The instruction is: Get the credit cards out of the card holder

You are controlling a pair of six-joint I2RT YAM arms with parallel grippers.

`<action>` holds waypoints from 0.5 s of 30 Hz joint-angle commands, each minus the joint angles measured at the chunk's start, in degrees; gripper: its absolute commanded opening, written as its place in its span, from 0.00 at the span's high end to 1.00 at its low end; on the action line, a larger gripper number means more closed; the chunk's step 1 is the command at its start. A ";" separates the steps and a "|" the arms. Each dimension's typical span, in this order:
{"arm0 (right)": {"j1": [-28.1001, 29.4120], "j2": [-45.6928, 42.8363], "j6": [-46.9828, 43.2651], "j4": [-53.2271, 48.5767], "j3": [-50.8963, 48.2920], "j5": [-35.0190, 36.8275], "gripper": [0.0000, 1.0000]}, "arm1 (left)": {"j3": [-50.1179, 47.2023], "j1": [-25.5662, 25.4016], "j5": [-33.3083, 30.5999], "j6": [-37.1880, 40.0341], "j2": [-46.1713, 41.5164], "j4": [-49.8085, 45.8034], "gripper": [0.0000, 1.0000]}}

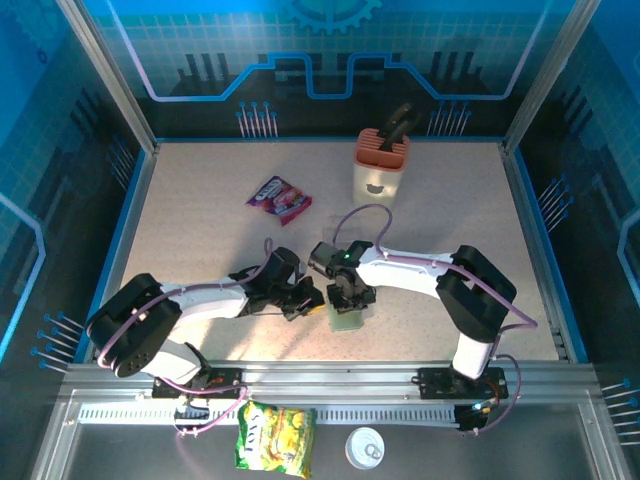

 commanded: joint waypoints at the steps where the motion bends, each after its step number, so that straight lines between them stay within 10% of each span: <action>1: -0.69 2.53 -0.25 4.23 -3.47 -3.23 0.78 | 3.13 -1.30 -0.89 -1.10 1.41 -2.15 1.00; 15: -5.81 -1.47 -1.30 13.92 -12.61 -10.23 0.93 | 7.49 -6.16 -3.87 -5.58 9.99 -0.61 1.00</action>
